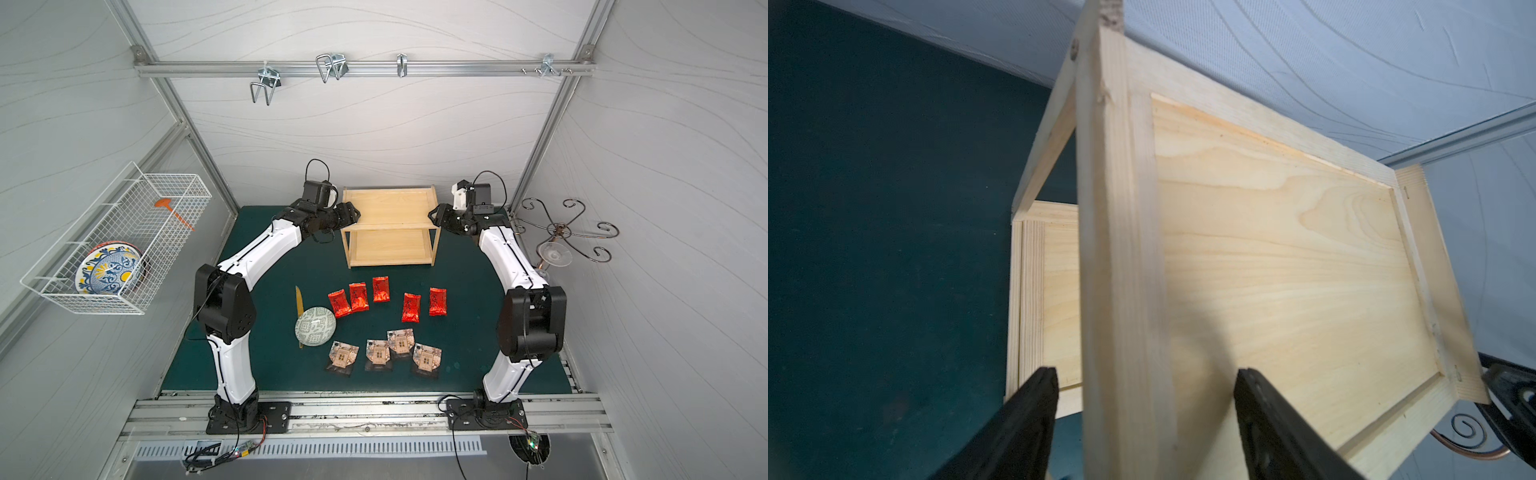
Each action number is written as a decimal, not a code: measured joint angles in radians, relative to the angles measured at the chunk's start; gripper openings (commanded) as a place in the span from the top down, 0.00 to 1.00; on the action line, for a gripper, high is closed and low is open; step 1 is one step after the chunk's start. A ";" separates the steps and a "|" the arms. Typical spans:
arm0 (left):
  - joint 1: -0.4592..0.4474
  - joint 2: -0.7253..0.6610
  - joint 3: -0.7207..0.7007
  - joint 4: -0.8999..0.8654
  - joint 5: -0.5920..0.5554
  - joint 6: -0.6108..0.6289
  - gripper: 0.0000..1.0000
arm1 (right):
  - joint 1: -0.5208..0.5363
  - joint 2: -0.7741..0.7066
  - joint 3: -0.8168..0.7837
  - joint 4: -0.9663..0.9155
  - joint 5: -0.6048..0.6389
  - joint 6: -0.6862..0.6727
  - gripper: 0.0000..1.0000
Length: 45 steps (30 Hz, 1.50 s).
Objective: Place the tea bags on the shelf by color
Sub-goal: Move the shelf to the center of the board, then pick up the tea bag from the center of the board.
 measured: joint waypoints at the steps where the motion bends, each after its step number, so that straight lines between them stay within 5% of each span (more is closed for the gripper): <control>1: 0.000 -0.006 0.000 -0.005 -0.019 0.008 0.27 | 0.001 -0.006 0.006 -0.013 0.021 -0.004 0.41; 6: 0.000 -0.085 -0.029 -0.027 -0.120 0.047 0.26 | 0.016 -0.079 0.018 -0.076 0.171 -0.034 0.29; 11: 0.000 -0.249 -0.131 -0.038 -0.201 0.071 0.27 | 0.068 -0.200 -0.007 -0.128 0.311 -0.055 0.29; 18: -0.015 -0.416 -0.320 -0.083 -0.248 0.064 0.28 | 0.167 -0.336 -0.265 -0.195 0.460 -0.071 0.29; 31: -0.044 -0.445 -0.465 -0.335 -0.246 0.087 0.26 | 0.223 -0.289 -0.552 -0.270 0.455 -0.040 0.21; 45: -0.044 -0.507 -0.535 -0.331 -0.159 0.106 0.23 | 0.229 -0.108 -0.546 -0.230 0.454 -0.042 0.20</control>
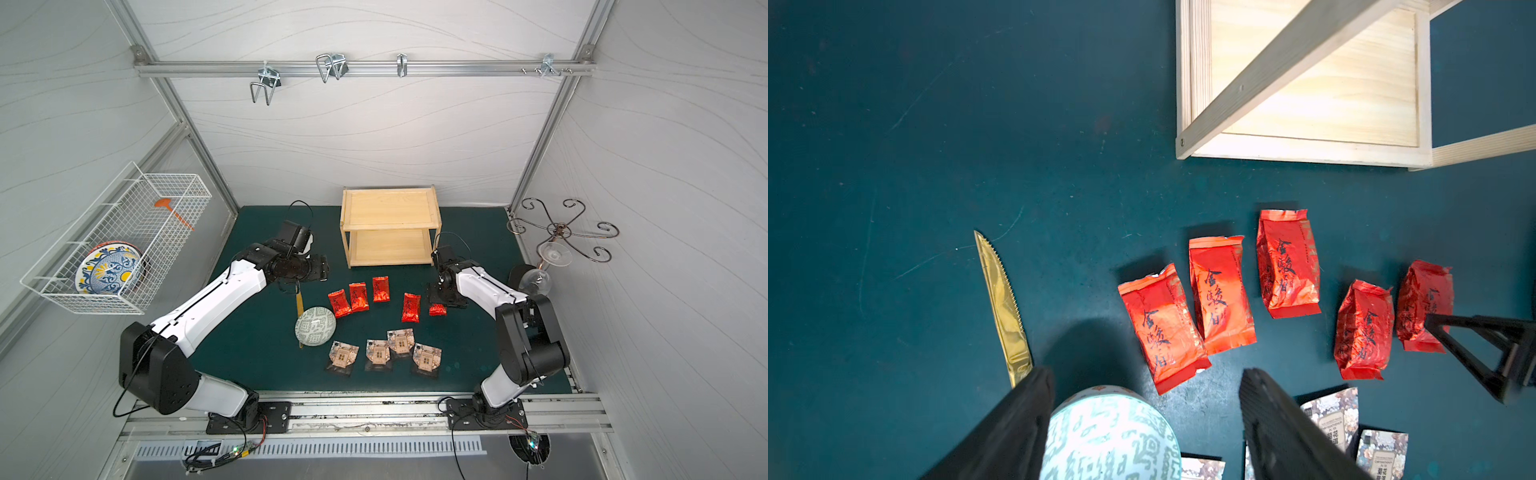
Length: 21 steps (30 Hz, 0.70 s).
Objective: Place the tea bags on the shelf by color
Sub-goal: Pick up the tea bag from the center of the board.
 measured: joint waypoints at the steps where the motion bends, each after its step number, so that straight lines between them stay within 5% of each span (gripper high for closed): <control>1: 0.000 0.000 -0.003 0.003 0.002 0.000 0.23 | 0.000 0.010 0.005 0.004 0.000 0.000 0.20; 21: 0.000 0.001 -0.016 0.005 0.023 -0.001 0.24 | 0.021 0.132 0.039 0.081 0.002 0.001 0.35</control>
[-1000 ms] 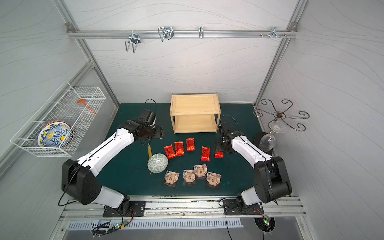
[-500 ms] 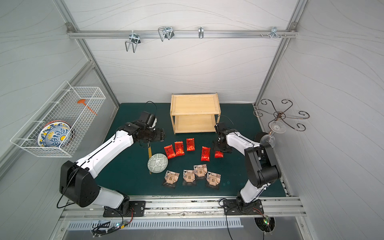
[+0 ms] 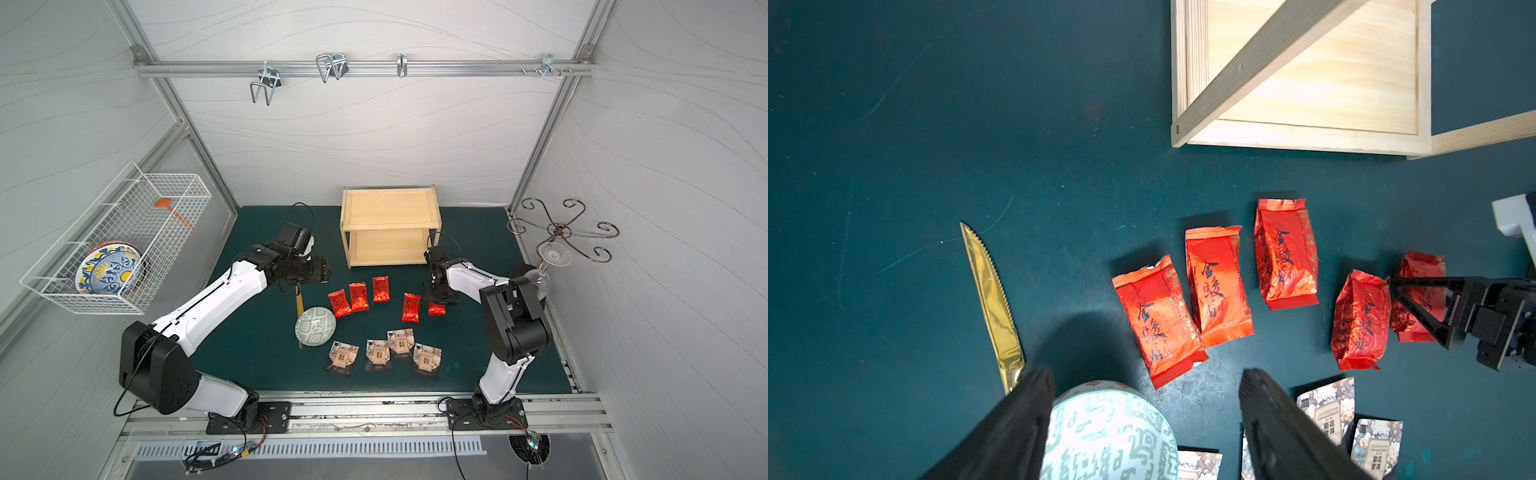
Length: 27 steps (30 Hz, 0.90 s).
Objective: Place the tea bags on the shelf by color
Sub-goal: Pick up the tea bag from the center of the board.
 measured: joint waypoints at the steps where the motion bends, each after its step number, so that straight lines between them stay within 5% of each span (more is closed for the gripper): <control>1: 0.000 0.000 0.000 0.000 0.000 0.000 0.24 | 0.001 0.000 -0.001 0.002 0.000 0.000 0.36; 17: 0.000 0.000 0.000 -0.002 -0.006 0.000 0.25 | 0.001 -0.048 -0.032 0.006 0.045 0.001 0.43; 27: 0.000 -0.027 0.062 -0.053 -0.031 0.001 0.25 | 0.000 -0.302 0.093 -0.160 0.085 -0.008 0.43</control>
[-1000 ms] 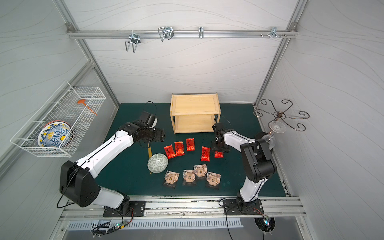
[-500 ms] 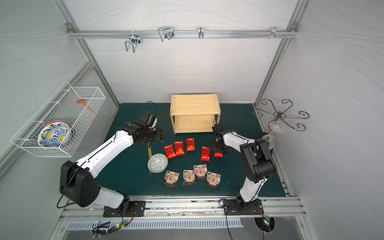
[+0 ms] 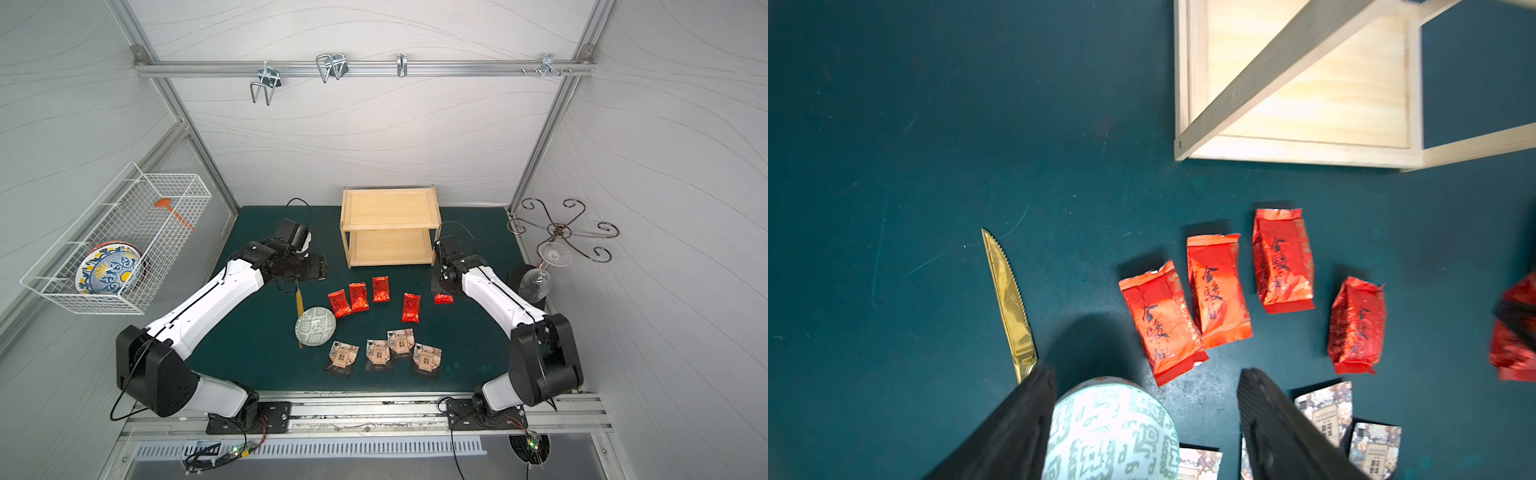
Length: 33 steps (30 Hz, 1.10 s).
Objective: Place the tea bags on the shelf by color
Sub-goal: Pick up the tea bag from the center of the board, then place the tea bag on the shelf.
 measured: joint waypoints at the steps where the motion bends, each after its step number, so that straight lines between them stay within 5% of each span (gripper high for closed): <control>1: 0.000 -0.009 0.004 -0.001 0.000 -0.001 0.25 | -0.001 -0.012 0.043 -0.013 0.003 -0.004 0.43; 7: 0.000 -0.036 0.013 -0.001 0.008 -0.008 0.25 | -0.013 -0.008 0.345 -0.053 0.007 -0.058 0.43; 15: 0.000 -0.006 0.055 0.002 0.054 -0.013 0.24 | -0.021 0.247 0.689 -0.049 -0.009 -0.168 0.43; 23: 0.000 0.026 0.056 0.008 0.060 -0.012 0.24 | -0.023 0.435 0.840 -0.046 -0.042 -0.221 0.43; 33: 0.000 0.027 0.056 0.014 0.050 -0.009 0.24 | -0.024 0.490 0.879 -0.045 -0.019 -0.254 0.41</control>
